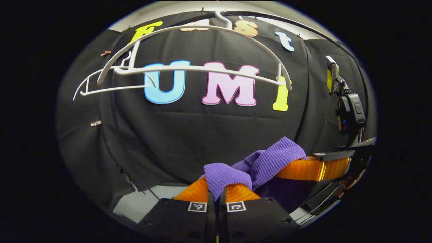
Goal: Grasp the clothes on the hanger with both hands and then place them into the laundry hamper below.
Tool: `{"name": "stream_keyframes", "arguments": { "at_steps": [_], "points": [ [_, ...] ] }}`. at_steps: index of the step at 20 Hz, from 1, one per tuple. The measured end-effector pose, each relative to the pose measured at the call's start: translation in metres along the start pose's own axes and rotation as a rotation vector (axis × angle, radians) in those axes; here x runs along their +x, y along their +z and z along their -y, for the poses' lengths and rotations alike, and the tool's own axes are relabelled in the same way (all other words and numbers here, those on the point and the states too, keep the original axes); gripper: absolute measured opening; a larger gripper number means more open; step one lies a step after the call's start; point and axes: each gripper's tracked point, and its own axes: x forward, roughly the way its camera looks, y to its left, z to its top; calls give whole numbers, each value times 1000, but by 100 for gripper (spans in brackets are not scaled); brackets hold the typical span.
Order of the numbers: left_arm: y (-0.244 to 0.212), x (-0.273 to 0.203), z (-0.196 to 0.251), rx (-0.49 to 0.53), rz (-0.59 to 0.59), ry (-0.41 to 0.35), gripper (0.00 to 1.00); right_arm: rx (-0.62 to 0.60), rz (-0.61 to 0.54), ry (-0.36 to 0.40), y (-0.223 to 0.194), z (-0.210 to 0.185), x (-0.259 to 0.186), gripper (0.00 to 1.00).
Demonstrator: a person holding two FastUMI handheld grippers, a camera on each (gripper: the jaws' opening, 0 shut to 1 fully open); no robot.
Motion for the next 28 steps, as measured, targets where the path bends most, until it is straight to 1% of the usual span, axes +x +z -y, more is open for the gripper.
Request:
{"name": "stream_keyframes", "arguments": {
  "at_steps": [2, 4, 5, 6, 9, 12, 16, 18, 20, 21, 22, 23, 25, 26, 27, 28],
  "points": [
    [-22, -1, -6, 2, -57, 9, 7, -17, -61, 2, -24, -8, 2, 14],
    [-43, -9, -10, 11, -106, 21, 7, -24, -112, 0, -48, -7, 4, 14],
    [-53, -11, -11, 8, -124, 23, 7, -19, -132, 1, -56, -6, 5, 11],
    [-60, -13, -10, 4, -142, 23, 7, -10, -147, 0, -63, -6, 5, 11],
    [-71, -14, -14, -13, -175, 25, 7, 12, -184, -6, -83, -3, -3, 11],
    [-75, -10, -15, -18, -194, 24, 7, 11, -186, -23, -89, 0, -1, 11],
    [-85, -8, -15, -7, -233, 16, 7, 4, -219, -77, -100, 8, 3, 11],
    [-89, -8, -15, -13, -251, 12, 7, -34, -239, -115, -107, 17, 2, 11],
    [-96, -8, -14, -27, -272, 10, 9, -68, -256, -137, -114, 26, 6, 11],
    [-101, -8, -12, -36, -286, -1, 12, -91, -262, -159, -111, 31, -2, 17],
    [-108, -9, -10, -43, -308, -8, 10, -98, -258, -162, -114, 32, -2, 8],
    [-110, -12, -9, -52, -315, -19, 21, -97, -251, -164, -112, 33, -5, 28],
    [-108, -17, -12, -58, -311, -14, 47, -79, -228, -165, -106, 31, 1, 51],
    [-109, -17, -14, -48, -306, -9, 60, -81, -224, -165, -102, 30, 1, 74],
    [-107, -19, -15, -41, -296, -1, 75, -90, -216, -174, -103, 32, 3, 82],
    [-105, -19, -17, -41, -289, 3, 86, -97, -208, -179, -101, 33, 4, 94]
  ]
}}
